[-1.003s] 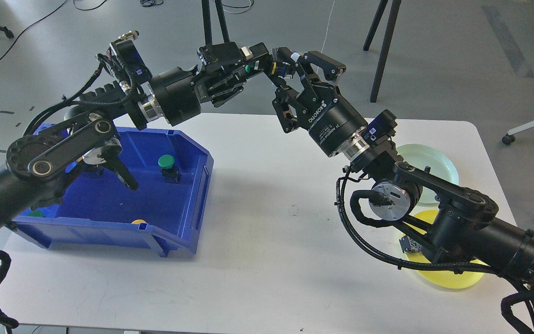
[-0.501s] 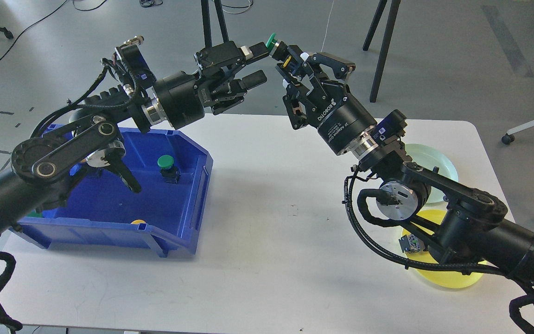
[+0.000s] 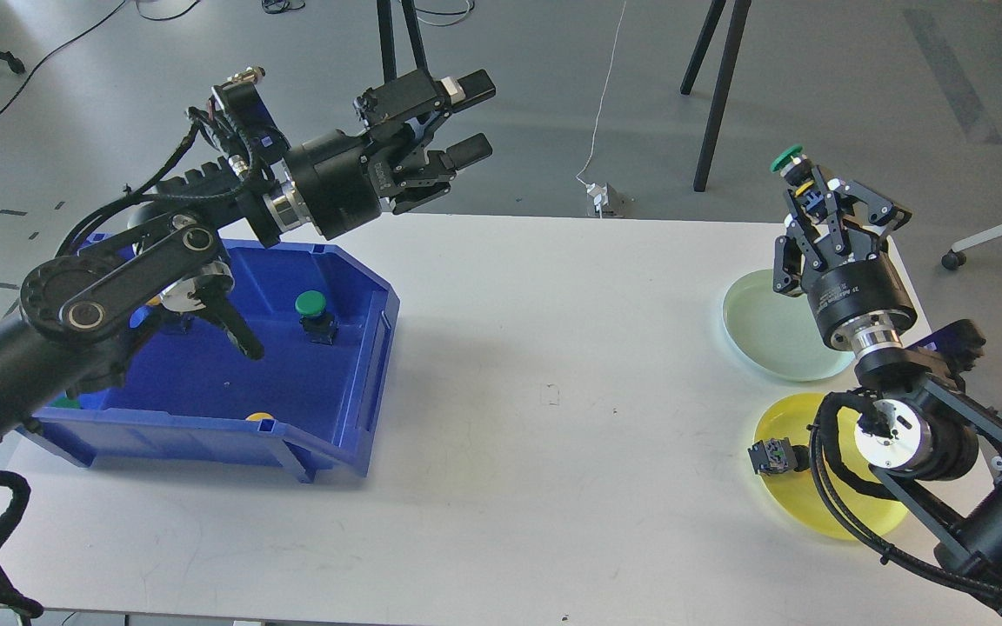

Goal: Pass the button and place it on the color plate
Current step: 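Carry the button with the right gripper and release it on the pale green plate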

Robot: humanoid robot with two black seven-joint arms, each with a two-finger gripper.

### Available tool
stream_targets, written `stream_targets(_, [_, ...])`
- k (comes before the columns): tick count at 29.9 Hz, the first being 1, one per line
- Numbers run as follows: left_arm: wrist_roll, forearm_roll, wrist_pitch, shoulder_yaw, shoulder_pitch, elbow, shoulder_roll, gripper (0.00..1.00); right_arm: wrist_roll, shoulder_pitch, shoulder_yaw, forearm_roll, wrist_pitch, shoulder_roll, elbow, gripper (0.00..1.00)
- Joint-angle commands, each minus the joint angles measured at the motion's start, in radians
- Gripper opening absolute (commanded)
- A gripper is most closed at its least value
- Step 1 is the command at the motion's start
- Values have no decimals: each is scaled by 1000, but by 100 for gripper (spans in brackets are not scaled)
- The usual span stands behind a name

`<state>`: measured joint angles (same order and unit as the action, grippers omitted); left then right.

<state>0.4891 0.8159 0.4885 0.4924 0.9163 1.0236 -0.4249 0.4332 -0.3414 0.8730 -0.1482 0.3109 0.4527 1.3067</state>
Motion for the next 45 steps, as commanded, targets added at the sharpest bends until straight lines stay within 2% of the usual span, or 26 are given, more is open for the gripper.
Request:
stream_targets(1, [0,-1,0,0,0,0,0,92,-99,5,6,96,96,-20,-72,0])
stream_targets(3, [0,-1,0,0,0,0,0,92,-116,2,7,166,96,-22,-90,0])
stream_targets(8, [0,-1,0,0,0,0,0,92,-211,-22,41,337,93,-23,-179,0])
stream_targets(12, [0,-3,0,0,0,0,0,92,-241,-39,80,349,85,-63,-228,0])
stream_targets(18, [0,-3,0,0,0,0,0,92,-330,-50,130,351,80,-72,-262,1])
stream_targets(20, [0,-3,0,-2,0,0,0,92,-343,-63,130,351,73,-78,-271,8])
stream_targets(22, [0,-3,0,0,0,0,0,92,-343,-68,132,351,71,-78,-271,18])
stream_targets(24, [0,-3,0,0,1,0,0,92,-343,-70,132,351,71,-78,-271,37])
stream_targets(25, [0,-3,0,-2,0,0,0,92,-343,-68,132,351,71,-78,-271,42])
stream_targets(33, [0,-3,0,0,0,0,0,92,-341,-71,133,351,71,-80,-273,61])
stream_targets(40, [0,-52,0,0,1,-23,0,93,-341,-77,123,345,63,-71,-206,92])
stream_targets(43, [0,-133,0,17,0,-85,-5,93,-343,-88,109,308,-7,-46,-132,93])
stream_targets(45, [0,-226,0,49,0,-138,-14,94,-343,-93,97,225,-100,4,-92,93])
